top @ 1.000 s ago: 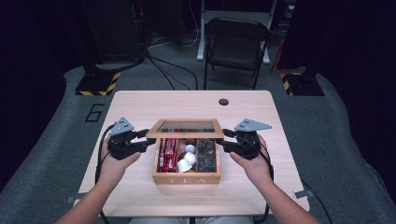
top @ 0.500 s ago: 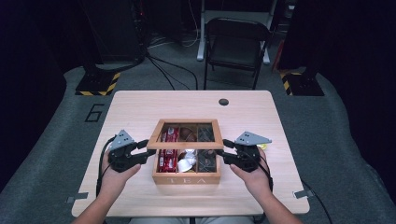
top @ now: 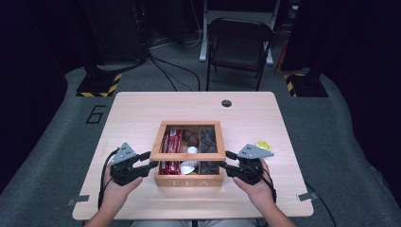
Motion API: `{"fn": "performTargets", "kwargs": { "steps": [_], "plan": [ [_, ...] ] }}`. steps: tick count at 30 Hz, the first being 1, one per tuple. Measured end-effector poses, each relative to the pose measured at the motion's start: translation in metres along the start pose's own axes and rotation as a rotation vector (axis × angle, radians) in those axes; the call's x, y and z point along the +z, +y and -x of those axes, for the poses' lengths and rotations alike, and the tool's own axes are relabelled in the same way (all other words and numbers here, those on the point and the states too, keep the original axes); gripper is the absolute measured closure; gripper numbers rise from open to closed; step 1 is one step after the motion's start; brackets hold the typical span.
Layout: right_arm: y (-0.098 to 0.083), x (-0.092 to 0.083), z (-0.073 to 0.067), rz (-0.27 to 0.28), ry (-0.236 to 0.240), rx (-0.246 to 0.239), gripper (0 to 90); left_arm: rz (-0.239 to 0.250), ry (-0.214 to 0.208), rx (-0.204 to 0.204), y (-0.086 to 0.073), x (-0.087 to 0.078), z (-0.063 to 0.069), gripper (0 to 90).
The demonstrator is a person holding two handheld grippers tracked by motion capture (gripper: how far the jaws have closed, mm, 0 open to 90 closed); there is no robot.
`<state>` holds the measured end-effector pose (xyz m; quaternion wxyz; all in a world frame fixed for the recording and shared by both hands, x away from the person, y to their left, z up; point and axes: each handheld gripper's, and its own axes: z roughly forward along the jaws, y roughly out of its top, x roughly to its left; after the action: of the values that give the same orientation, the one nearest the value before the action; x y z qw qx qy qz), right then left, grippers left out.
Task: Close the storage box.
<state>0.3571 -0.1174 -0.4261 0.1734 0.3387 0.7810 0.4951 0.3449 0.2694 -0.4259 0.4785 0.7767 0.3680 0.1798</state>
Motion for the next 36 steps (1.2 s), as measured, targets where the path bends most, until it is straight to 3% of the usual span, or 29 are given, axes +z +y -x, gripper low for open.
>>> {"fn": "performTargets", "kwargs": {
  "steps": [20,28,36],
  "plan": [
    [-0.026,0.004,-0.008,-0.033,0.011,-0.002,52.5,-0.019,-0.013,-0.01,-0.029,0.006,0.005,55.3],
    [-0.035,0.009,-0.011,-0.084,0.04,-0.009,51.7,-0.081,-0.027,-0.006,-0.039,0.009,0.007,55.2],
    [-0.04,0.012,-0.014,-0.131,0.044,0.027,49.8,-0.103,-0.03,0.012,-0.041,0.011,0.012,55.2]
  ]
}}
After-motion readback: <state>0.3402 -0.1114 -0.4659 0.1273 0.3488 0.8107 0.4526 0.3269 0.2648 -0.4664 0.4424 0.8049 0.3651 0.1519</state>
